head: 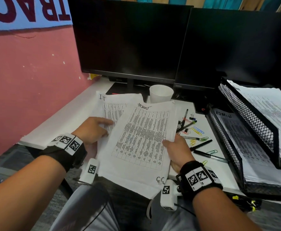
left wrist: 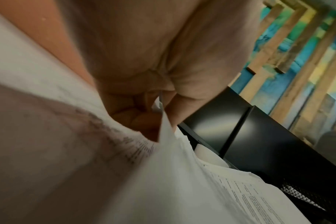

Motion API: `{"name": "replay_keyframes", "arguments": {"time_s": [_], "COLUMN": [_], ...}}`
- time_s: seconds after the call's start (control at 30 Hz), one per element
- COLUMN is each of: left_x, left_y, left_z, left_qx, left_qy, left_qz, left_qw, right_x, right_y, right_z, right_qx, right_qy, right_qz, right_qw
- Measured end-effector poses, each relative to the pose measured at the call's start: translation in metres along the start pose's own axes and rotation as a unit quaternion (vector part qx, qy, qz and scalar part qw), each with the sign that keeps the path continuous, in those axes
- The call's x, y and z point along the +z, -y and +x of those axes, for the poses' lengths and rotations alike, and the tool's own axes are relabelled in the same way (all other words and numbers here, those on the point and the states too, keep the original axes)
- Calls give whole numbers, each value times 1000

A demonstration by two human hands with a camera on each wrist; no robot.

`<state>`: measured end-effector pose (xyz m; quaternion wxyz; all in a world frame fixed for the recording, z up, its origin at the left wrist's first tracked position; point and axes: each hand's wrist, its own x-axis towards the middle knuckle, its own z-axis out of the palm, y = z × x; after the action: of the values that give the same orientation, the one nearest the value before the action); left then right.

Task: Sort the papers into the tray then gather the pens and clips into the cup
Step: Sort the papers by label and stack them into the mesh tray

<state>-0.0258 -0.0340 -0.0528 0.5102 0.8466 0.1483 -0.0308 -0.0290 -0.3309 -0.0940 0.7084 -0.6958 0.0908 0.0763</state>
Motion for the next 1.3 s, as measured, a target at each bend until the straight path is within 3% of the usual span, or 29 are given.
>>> {"name": "replay_keyframes", "arguments": {"time_s": [0.17,0.3,0.47,0.57,0.67,0.77,0.93,1.07,1.23,1.3], "left_x": [-45,-94,-114,-88,-51,-19,16,15,-21,-35], "left_y": [-23,-37,-38,-32,-16,-10,-17,-23,-6,1], "left_z": [-8,-10,-15,-13,-8,-8,-7,-4,15,18], "left_qx": [95,152,149,159,140,127,117,94,-8,-34], "left_qy": [-158,-216,-172,-140,-21,56,140,126,-42,-52], "left_qz": [-12,-101,-243,-197,-125,-39,32,93,171,202], "left_qw": [983,959,943,957,982,990,983,983,984,977], "right_x": [-1,-1,-1,0,1,0,-4,-6,-7,-7], "right_y": [-1,-3,-2,1,2,0,1,-2,-2,-4], "right_z": [1,5,6,4,4,5,4,7,9,11], "right_qx": [5,4,10,12,18,36,8,-4,0,-3], "right_qy": [-3,1,-10,-14,-20,-10,31,19,8,6], "right_qz": [-3,-10,-28,-12,63,132,49,-22,-48,-55], "right_qw": [1000,1000,1000,1000,998,990,998,1000,999,998]}}
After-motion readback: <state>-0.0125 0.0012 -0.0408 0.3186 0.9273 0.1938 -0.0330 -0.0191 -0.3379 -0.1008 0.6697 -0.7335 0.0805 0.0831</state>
